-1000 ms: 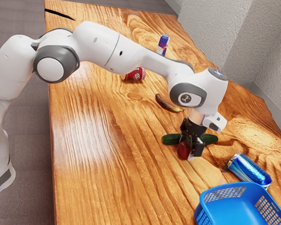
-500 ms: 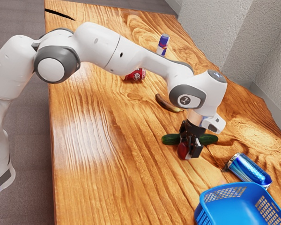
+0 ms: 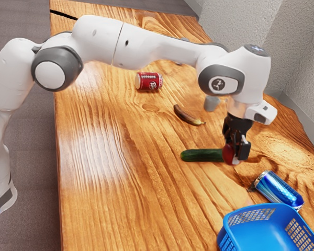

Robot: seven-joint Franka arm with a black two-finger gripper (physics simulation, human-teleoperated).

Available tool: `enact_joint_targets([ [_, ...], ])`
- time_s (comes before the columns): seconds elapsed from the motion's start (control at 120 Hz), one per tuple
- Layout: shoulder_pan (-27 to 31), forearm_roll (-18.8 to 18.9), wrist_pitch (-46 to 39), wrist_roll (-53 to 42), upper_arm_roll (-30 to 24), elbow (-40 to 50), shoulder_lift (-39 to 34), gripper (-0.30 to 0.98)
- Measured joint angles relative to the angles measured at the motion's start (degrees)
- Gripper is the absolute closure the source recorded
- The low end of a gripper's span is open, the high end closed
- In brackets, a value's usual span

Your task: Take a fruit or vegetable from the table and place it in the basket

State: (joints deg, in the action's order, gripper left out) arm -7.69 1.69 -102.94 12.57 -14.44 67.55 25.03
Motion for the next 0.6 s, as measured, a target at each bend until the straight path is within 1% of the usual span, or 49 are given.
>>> enact_joint_targets([
  [0.05,-1.0,-0.1,0.8,0.3,-2.5,-3.5,0.6,0.34],
  [0.1,-4.3,0.4,0.4,0.5,-3.8,-8.6,3.3,0.34],
  [0.2,-9.4,3.4,-4.2,0.9,-4.9,-14.1,9.5,0.34],
  [0.275,-12.2,6.4,-9.1,1.2,-4.5,-20.0,16.0,0.35],
  [0.358,-13.8,8.7,-15.5,1.6,-2.3,-22.5,20.2,0.35],
  [0.425,-14.7,9.7,-20.2,2.0,-0.2,-24.2,22.8,0.36],
  [0.517,-15.5,10.5,-24.8,2.4,0.6,-24.9,24.0,0.35],
  [0.567,-16.0,10.7,-26.6,2.6,0.7,-25.0,24.1,0.23],
  [0.6,-16.1,10.8,-27.5,2.6,0.7,-25.0,24.1,0.19],
])
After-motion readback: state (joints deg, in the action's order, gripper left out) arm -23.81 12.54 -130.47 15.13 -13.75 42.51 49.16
